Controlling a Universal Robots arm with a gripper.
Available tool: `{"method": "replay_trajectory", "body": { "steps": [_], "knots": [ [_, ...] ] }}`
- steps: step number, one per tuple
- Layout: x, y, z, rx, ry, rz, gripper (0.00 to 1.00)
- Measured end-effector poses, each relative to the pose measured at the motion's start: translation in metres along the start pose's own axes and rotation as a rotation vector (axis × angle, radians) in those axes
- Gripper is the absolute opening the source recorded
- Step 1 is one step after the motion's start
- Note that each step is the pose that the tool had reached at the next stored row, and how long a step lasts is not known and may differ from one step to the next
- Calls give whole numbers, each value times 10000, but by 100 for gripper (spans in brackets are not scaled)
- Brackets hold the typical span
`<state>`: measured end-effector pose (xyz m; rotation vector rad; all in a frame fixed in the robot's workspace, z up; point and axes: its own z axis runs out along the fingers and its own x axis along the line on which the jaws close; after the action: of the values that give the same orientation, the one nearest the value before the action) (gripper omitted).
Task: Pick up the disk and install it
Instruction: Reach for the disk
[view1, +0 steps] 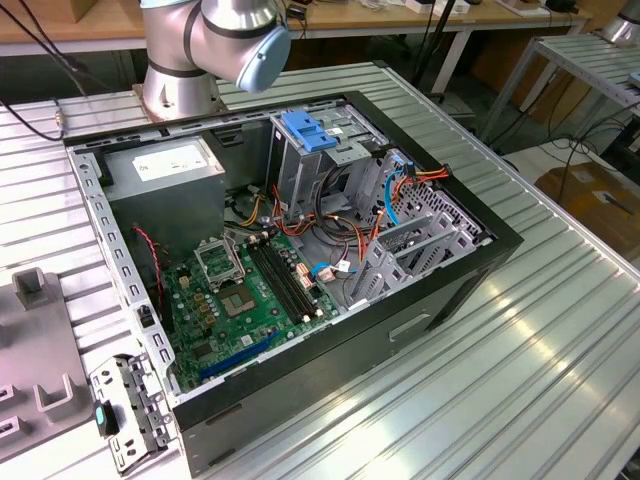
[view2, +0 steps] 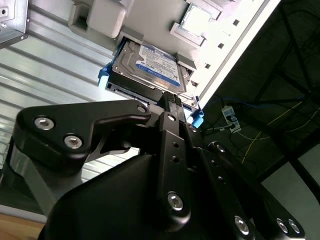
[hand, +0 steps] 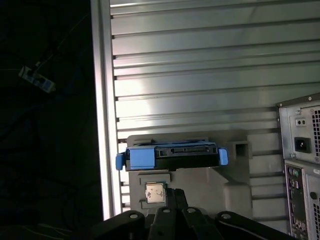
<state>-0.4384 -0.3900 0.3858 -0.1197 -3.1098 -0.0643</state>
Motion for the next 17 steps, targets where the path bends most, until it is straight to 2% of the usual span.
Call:
{"method": "replay_trajectory", "body": {
  "steps": [3, 17],
  "knots": [
    [35, -3, 2, 0, 3, 1, 11],
    [51, -4, 3, -1, 2, 1, 11]
  ]
}}
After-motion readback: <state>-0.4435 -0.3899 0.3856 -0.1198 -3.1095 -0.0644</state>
